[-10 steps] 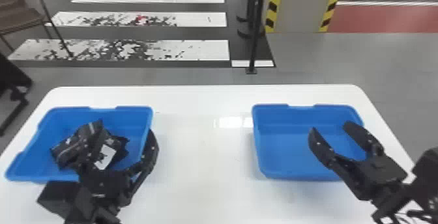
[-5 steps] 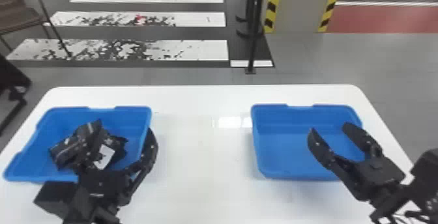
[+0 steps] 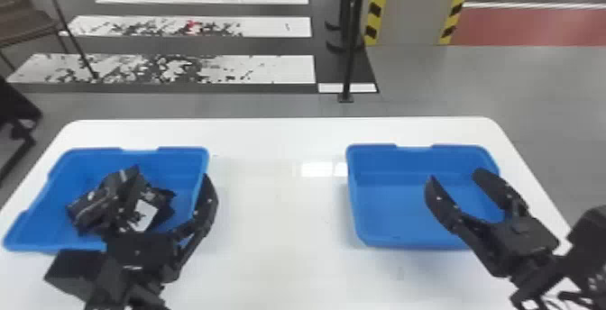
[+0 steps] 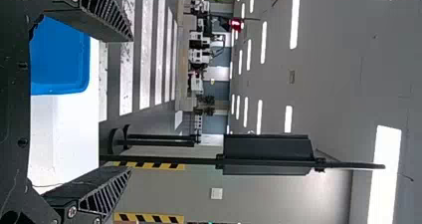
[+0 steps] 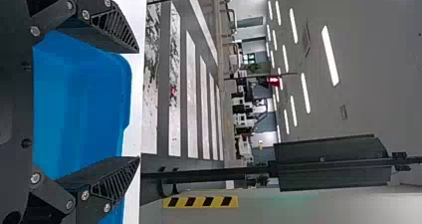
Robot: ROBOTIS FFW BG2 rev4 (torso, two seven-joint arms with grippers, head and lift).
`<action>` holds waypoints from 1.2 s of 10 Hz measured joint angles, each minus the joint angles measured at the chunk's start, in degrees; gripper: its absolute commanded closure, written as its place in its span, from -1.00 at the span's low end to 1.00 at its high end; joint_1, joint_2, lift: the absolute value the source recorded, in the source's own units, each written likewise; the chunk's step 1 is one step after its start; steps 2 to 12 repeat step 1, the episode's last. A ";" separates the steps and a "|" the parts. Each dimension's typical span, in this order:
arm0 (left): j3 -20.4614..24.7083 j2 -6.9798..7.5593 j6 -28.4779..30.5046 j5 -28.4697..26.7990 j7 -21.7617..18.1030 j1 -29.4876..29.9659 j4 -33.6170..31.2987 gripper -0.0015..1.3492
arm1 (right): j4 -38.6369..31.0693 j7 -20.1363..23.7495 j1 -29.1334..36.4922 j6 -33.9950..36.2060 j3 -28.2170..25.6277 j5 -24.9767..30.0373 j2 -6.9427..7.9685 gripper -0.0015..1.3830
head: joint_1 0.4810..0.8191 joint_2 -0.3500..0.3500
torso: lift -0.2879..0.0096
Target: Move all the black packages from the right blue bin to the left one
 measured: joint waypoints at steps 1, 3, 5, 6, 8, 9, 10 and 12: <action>-0.10 0.04 -0.14 0.00 0.00 -0.07 0.00 -0.81 | 0.01 0.00 0.00 -0.08 0.00 0.00 0.00 -0.59 | 0.27 -0.03 | -0.10; -0.10 0.04 -0.14 0.00 0.00 -0.07 0.00 -0.81 | 0.01 0.00 0.00 -0.08 0.00 0.00 0.00 -0.59 | 0.27 -0.03 | -0.10; -0.10 0.04 -0.14 0.00 0.00 -0.07 0.00 -0.81 | 0.01 0.00 0.00 -0.08 0.00 0.00 0.00 -0.59 | 0.27 -0.03 | -0.10; -0.10 0.04 -0.14 0.00 0.00 -0.07 0.00 -0.81 | 0.01 0.00 0.00 -0.08 0.00 0.00 0.00 -0.59 | 0.27 -0.03 | -0.10; -0.10 0.04 -0.14 0.00 0.00 -0.07 0.00 -0.81 | 0.01 0.00 0.00 -0.08 0.00 0.00 0.00 -0.59 | 0.27 -0.03 | -0.10; -0.10 0.04 -0.14 0.00 0.00 -0.07 0.00 -0.81 | 0.01 0.00 0.00 -0.08 0.00 0.00 0.00 -0.59 | 0.27 -0.03 | -0.10; -0.10 0.04 -0.14 0.00 0.00 -0.07 0.00 -0.81 | 0.01 0.00 0.00 -0.08 0.00 0.00 0.00 -0.59 | 0.27 -0.03 | -0.10; -0.10 0.04 -0.14 0.00 0.00 -0.07 0.00 -0.81 | 0.01 0.00 0.00 -0.08 0.00 0.00 0.00 -0.59 | 0.27 -0.03 | -0.10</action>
